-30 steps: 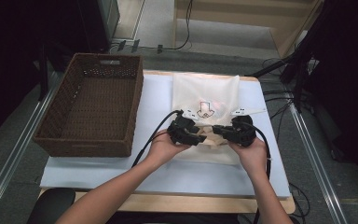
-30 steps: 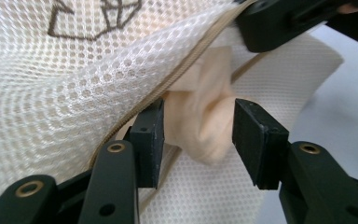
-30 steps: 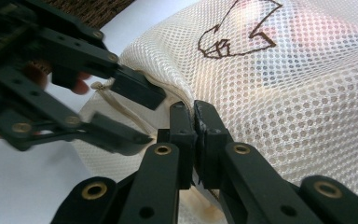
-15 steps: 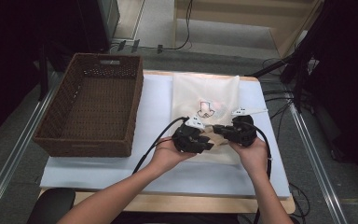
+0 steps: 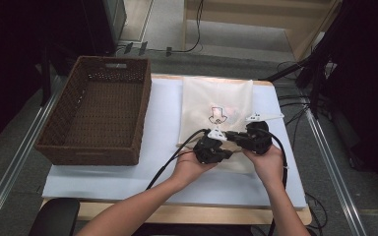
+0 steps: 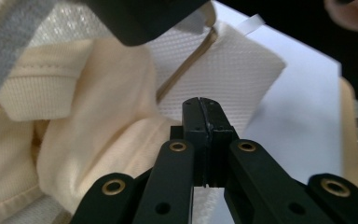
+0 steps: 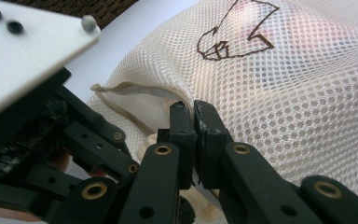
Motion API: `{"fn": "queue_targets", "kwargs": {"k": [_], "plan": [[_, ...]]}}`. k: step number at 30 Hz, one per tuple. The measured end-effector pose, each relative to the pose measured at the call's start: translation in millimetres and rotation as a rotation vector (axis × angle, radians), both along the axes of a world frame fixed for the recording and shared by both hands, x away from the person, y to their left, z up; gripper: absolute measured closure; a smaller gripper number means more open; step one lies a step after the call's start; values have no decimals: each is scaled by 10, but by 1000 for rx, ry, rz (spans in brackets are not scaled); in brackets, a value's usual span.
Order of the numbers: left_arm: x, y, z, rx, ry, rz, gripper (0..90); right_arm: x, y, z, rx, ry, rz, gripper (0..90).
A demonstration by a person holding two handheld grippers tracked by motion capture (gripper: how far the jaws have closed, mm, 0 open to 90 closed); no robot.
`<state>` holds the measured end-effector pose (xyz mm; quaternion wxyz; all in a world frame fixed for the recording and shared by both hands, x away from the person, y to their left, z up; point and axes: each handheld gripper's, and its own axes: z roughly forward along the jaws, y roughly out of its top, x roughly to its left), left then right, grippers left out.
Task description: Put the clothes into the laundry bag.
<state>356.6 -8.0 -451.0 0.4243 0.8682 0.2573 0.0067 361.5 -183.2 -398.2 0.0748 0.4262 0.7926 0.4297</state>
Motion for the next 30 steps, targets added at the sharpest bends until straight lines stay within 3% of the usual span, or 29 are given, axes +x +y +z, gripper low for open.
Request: {"fn": "queue_targets", "kwargs": {"k": [4, 12, 17, 19, 27, 30], "plan": [[42, -25, -78, 15, 16, 24, 900, 4, 0, -5, 2, 4, 2, 886], [125, -23, -186, 62, -4, 71, 900, 10, 2, -18, 2, 10, 5, 886], [211, 5, -195, 50, 17, 117, 900, 6, 6, -18, -1, 12, 2, 887], [261, 15, -187, 53, 3, 157, 900, 7, 9, -21, -5, 11, 3, 887], [346, 34, -196, 81, -11, 198, 900, 18, 23, -39, -10, 11, 6, 887], [372, 23, -209, 72, -16, 215, 900, 22, 27, -48, -12, 13, 1, 887]]}}
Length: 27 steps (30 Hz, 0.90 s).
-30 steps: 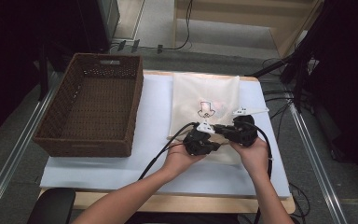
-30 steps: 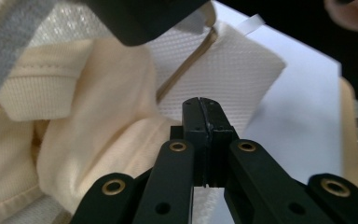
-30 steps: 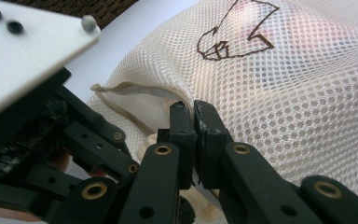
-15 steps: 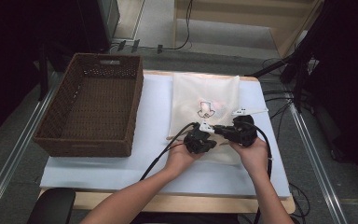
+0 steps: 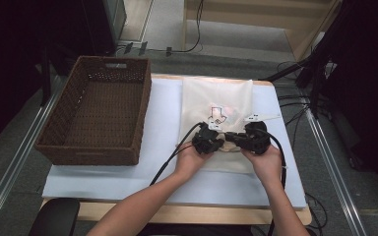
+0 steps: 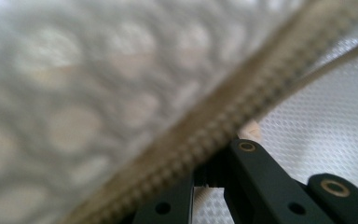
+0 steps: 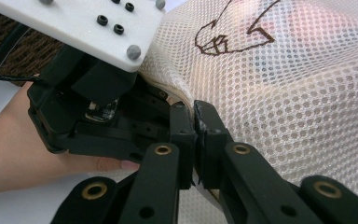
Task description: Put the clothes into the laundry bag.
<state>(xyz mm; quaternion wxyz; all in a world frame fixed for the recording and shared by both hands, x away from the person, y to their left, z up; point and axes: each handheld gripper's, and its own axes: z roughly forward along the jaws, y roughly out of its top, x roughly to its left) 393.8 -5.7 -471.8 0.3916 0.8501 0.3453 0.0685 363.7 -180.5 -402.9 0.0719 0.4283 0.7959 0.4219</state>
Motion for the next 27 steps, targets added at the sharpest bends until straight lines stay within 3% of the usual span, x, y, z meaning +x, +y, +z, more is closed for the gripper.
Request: {"fn": "queue_targets", "kwargs": {"k": [11, 21, 27], "plan": [[159, -11, -9, -16, 9, 65, 900, 25, 45, -36, -13, 5, 9, 887], [230, -46, -14, -3, -11, 89, 900, 47, 59, -53, -16, 9, 8, 888], [261, -39, -12, -3, -3, 89, 881, 60, 67, -62, -11, 11, 7, 888]]}}
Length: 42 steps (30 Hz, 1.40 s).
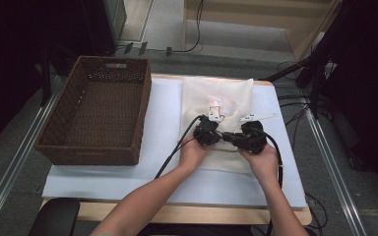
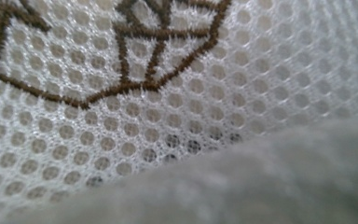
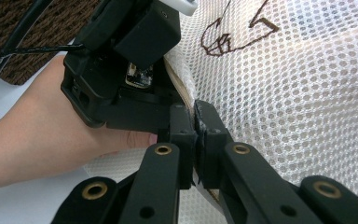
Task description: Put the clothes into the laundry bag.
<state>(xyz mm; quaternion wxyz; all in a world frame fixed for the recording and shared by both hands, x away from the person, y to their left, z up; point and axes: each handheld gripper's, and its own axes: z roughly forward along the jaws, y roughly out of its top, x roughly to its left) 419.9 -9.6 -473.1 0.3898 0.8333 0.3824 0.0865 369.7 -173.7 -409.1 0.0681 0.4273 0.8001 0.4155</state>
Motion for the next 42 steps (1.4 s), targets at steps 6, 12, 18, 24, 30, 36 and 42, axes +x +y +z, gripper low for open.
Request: {"fn": "queue_targets", "kwargs": {"k": [6, 12, 18, 24, 30, 36, 42], "plan": [[-19, 16, 24, -4, 18, -15, 807, 7, -1, -3, 3, -1, -5, 889], [-105, 112, 79, -2, 47, -34, 818, 14, -15, -3, 6, -1, -4, 889], [-83, 167, 21, 41, 62, -45, 883, 14, 1, -5, 2, 6, -2, 889], [-3, 152, 14, 35, 58, -5, 900, 30, 20, -33, -6, 10, 3, 889], [30, 127, 25, 30, 65, 27, 832, 52, 30, -57, -6, 13, 6, 889], [-123, 280, 130, -12, 82, -42, 771, 36, 10, -38, 13, 11, 2, 888], [-268, 433, 290, -26, 80, -114, 700, 20, 1, -17, 16, 7, 8, 888]]}}
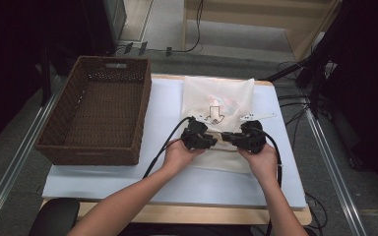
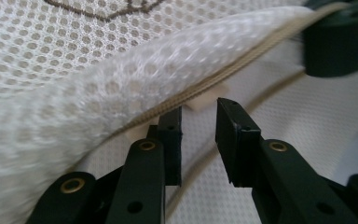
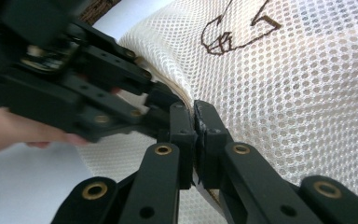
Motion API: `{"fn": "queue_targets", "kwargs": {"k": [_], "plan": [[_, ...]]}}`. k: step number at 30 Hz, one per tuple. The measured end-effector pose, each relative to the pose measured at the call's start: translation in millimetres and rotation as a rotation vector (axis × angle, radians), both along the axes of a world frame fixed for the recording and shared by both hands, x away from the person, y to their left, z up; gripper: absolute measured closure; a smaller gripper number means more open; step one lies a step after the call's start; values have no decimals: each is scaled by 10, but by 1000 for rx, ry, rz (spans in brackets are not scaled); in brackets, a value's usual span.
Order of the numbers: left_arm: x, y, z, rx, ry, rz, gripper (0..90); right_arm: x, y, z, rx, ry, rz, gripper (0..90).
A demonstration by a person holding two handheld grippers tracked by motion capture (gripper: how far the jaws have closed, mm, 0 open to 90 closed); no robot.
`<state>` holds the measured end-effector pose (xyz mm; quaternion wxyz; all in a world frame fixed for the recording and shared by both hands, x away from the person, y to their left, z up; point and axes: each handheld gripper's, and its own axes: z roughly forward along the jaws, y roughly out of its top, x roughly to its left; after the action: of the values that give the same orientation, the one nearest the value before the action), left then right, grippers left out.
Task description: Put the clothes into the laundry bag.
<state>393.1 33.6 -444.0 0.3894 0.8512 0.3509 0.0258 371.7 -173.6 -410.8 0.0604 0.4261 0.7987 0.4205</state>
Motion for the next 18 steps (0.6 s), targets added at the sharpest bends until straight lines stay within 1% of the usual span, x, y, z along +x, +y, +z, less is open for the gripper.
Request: {"fn": "queue_targets", "kwargs": {"k": [2, 4, 6, 8, 12, 14, 16, 17, 18], "plan": [[-41, 57, 54, -14, -8, -13, 687, -7, -1, 9, 0, -3, -3, 886], [-73, 124, 105, -32, 5, -23, 651, -11, -9, 11, -2, -6, 1, 885], [-109, 185, 145, -35, 9, -31, 636, -17, -16, 9, 1, -7, 0, 884], [-150, 239, 174, -37, 4, -38, 615, -22, -19, 2, -2, -7, -4, 884], [-252, 325, 191, -42, 5, -53, 588, -28, -18, 0, -3, -8, -3, 882], [-292, 358, 200, -39, 13, -60, 574, -30, -19, 1, -5, -10, -2, 882], [-323, 395, 219, -56, 26, -67, 549, -31, -20, 2, -5, -9, -1, 882], [-339, 413, 232, -62, 31, -69, 522, -33, -26, 6, -5, -11, 0, 879], [-354, 432, 248, -63, 29, -75, 522, -33, -26, 6, -5, -11, 0, 879]]}}
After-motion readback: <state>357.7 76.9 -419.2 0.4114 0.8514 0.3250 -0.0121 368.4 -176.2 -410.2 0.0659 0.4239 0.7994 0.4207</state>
